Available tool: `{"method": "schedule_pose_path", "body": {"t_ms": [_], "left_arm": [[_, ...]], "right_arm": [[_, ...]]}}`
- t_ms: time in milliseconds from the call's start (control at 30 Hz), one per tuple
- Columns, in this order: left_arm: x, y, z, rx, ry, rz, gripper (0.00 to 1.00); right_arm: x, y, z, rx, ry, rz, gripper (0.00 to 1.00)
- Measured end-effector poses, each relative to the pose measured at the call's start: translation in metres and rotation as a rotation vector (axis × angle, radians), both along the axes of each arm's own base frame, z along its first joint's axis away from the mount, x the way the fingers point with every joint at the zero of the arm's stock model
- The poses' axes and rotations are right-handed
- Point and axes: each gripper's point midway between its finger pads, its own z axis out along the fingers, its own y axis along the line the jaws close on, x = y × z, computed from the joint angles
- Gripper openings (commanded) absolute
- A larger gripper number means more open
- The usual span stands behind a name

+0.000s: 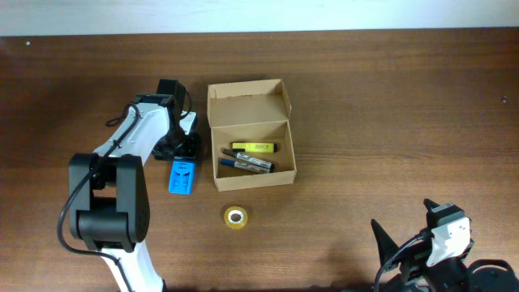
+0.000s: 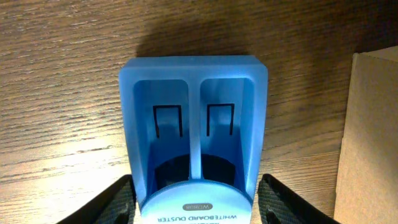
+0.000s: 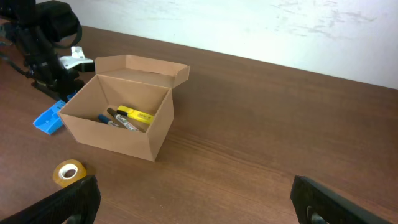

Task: Pack container
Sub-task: 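Close the left gripper on the blue duster and lift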

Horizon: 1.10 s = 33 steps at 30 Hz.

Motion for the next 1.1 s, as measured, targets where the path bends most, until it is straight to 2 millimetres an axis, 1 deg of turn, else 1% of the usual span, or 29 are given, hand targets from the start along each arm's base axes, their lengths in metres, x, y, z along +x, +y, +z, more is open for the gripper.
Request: {"method": "schedule_pose_path", "body": {"t_ms": [33, 300, 767, 800, 833, 933, 1033, 1100], "left_arm": [[0.0001, -0.0003, 0.0000, 0.000, 0.000, -0.001, 0.66], [-0.0004, -0.0045, 0.0000, 0.001, 0.000, -0.010, 0.66], [-0.0004, -0.0034, -0.0002, 0.008, 0.000, -0.011, 0.65], [-0.0004, -0.0034, -0.0002, 0.008, 0.000, -0.011, 0.64], [-0.0004, -0.0034, -0.0002, 0.008, 0.000, -0.011, 0.60], [-0.0005, -0.0030, -0.0010, 0.011, 0.001, -0.010, 0.60], [-0.0020, -0.0023, -0.0058, 0.015, 0.015, -0.011, 0.60], [-0.0028, -0.0020, -0.0086, 0.017, 0.023, -0.011, 0.46]], "right_arm": [[0.0000, 0.0000, 0.0000, 0.000, 0.000, 0.000, 0.99], [0.0000, 0.0000, 0.0000, 0.000, 0.000, 0.000, 0.99], [0.0000, 0.0000, 0.0000, 0.000, 0.000, 0.000, 0.99], [0.0000, 0.0000, 0.0000, 0.000, 0.000, 0.000, 0.99], [0.0000, 0.0000, 0.0000, 0.000, 0.000, 0.000, 0.99], [0.0000, 0.0000, 0.0000, 0.001, 0.000, 0.000, 0.99], [0.0000, 0.0000, 0.0000, 0.000, 0.000, 0.000, 0.99], [0.0000, 0.0000, 0.0000, 0.000, 0.000, 0.000, 0.99]]}}
